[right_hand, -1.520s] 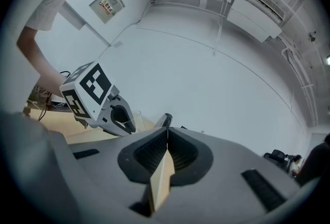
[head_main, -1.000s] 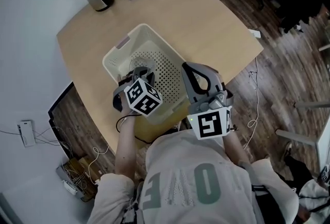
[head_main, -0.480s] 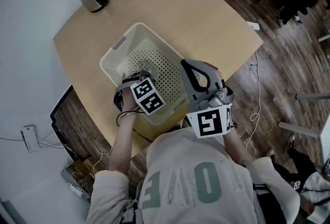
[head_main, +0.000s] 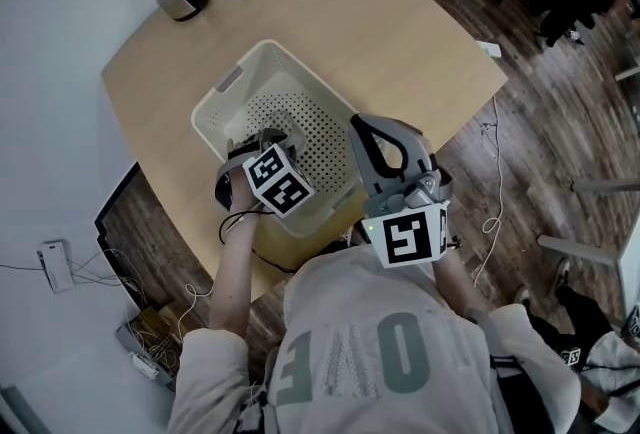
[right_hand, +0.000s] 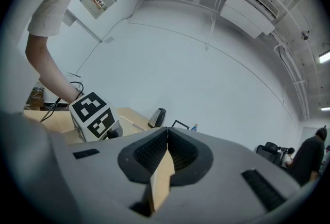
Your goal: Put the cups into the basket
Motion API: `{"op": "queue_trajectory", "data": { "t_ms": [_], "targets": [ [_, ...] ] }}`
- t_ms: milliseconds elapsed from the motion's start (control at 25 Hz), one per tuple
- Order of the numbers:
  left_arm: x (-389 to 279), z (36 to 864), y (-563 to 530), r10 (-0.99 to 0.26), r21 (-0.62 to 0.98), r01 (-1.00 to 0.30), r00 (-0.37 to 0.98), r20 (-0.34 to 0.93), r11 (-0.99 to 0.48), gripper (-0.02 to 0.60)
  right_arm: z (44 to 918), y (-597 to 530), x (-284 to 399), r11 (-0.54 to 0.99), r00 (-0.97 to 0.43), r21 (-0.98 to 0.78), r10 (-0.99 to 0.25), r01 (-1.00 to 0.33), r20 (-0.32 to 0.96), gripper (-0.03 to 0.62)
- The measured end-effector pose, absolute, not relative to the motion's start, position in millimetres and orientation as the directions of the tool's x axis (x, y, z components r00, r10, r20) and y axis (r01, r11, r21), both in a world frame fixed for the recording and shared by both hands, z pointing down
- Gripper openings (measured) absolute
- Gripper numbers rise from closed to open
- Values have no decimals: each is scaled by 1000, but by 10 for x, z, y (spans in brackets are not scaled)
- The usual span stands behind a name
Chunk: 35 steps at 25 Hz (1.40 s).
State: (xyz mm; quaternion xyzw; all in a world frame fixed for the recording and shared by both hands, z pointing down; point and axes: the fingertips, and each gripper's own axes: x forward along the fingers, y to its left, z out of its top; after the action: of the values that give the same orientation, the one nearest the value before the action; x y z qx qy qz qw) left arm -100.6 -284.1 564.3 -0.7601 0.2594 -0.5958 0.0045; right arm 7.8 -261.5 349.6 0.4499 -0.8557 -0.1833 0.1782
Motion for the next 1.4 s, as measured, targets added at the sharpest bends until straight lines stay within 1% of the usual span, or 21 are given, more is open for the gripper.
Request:
{"op": "queue_trajectory", "data": {
  "t_ms": [360,640,800,880,920,1000,1080,1160,1240,1320,1400],
  "targets": [
    [-984,5597,-2594,-378,-281,-431,158,912,-857,114,3428,-2472,-7,541,-560,489,-819,-684,122,-2],
    [-1110,5153,-2594,-503,-348,-520,190,843,-780,114,3351,-2347,-96,536,-573,517,-813,-667,105,-2],
    [-1165,4665,-2668,-613,-360,-617,260,746,-700,112,3323,-2302,-188,554,-599,524,-795,-646,102,-2],
    [-1196,4305,-2705,-700,-373,-680,293,651,-631,112,3259,-2292,-238,553,-610,536,-787,-638,86,-2],
    [-1209,4090,-2715,-754,-382,-716,306,582,-585,112,3210,-2292,-259,548,-614,543,-786,-637,73,-2],
    [-1238,3607,-2690,-859,-387,-792,317,401,-473,108,3101,-2298,-314,541,-625,550,-780,-637,43,-2],
    [-1284,3120,-2596,-933,-359,-863,305,189,-355,39,2981,-2302,-375,542,-638,541,-770,-643,13,-2],
    [-1340,2723,-2447,-963,-279,-927,268,-22,-252,9,2881,-2294,-424,550,-650,521,-760,-653,-13,-2],
    [-1433,2463,-2262,-965,-198,-968,191,-181,-155,9,2822,-2275,-461,560,-657,494,-753,-665,-32,-2],
    [-1512,2321,-2085,-950,-169,-983,124,-286,-77,9,2791,-2252,-494,572,-662,459,-747,-680,-50,-2],
    [-1522,2287,-1973,-939,-177,-983,96,-331,-38,9,2782,-2233,-527,584,-665,418,-743,-695,-67,-2]
  ]
}}
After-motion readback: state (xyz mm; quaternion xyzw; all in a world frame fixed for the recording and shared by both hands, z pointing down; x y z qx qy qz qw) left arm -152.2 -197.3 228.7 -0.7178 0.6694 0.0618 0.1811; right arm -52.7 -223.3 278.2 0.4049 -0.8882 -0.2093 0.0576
